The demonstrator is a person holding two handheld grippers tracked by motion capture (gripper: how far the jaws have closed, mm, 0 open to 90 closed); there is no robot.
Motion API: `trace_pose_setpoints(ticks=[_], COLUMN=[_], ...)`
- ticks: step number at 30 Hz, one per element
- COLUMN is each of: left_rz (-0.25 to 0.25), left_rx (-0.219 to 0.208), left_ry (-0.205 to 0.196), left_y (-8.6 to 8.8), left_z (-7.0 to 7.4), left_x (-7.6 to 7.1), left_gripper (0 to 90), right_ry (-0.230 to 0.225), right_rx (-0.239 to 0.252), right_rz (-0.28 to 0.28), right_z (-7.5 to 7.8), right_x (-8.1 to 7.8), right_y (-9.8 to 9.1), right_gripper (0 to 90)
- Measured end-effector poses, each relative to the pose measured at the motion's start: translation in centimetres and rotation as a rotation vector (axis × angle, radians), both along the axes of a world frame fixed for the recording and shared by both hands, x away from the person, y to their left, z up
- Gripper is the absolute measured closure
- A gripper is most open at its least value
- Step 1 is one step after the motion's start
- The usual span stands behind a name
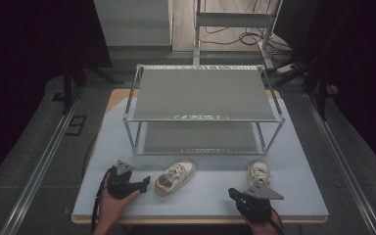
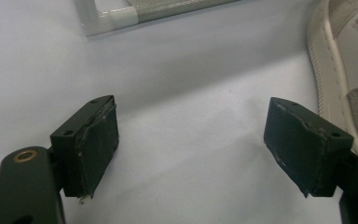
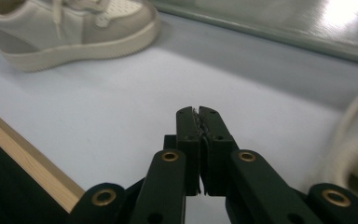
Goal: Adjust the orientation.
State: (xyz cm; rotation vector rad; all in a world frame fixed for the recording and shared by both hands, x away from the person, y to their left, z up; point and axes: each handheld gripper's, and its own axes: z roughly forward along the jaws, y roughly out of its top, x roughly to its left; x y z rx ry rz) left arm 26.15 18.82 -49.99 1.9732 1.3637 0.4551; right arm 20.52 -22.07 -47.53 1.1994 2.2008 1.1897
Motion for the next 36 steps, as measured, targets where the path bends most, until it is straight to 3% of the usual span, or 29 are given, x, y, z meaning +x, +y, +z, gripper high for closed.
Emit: trace_pose_setpoints(ticks=[7,8,10,14,16,23,30,32,36], left_rz=[-0.005,-0.004,-0.005,-0.008,-0.011,-0.011,-0.006,-0.005,-0.003], left_rx=[0.025,0.024,0.026,0.038,0.041,0.041,0.032,0.032,-0.005], left_ry=[0.005,0.004,0.007,0.008,0.008,0.008,0.007,0.006,0.002], left_y=[-0.4,-0.4,-0.5,-0.6,-0.7,-0.7,-0.6,-0.6,-0.2], left_z=[0.0,0.0,0.0,0.0,0.0,0.0,0.0,0.0,0.2], left_x=[0.2,0.3,0.5,0.7,0.7,0.7,0.7,0.7,0.6], left_gripper=[15.4,15.3,15.1,14.7,14.7,14.7,15.2,16.0,18.3], right_ry=[0.007,-0.002,0.018,0.019,0.022,0.019,0.015,0.027,-0.039], right_rx=[-0.049,-0.074,-0.039,-0.053,-0.072,-0.045,-0.064,-0.025,-0.002], right_rz=[-0.052,-0.085,-0.082,-0.086,-0.115,-0.134,-0.171,-0.164,-0.128], right_z=[-0.5,-0.6,-0.5,-0.6,-0.9,-1.0,-1.4,-1.4,-0.2], right_x=[-1.0,-1.1,-1.1,-1.3,-1.0,-0.2,0.4,0.6,-0.1], right_y=[-1.5,-2.2,-2.9,-3.3,-3.9,-6.1,-8.1,-8.9,-8.5], right_gripper=[89.8,89.9,90.0,90.0,90.0,90.0,90.0,89.9,77.6])
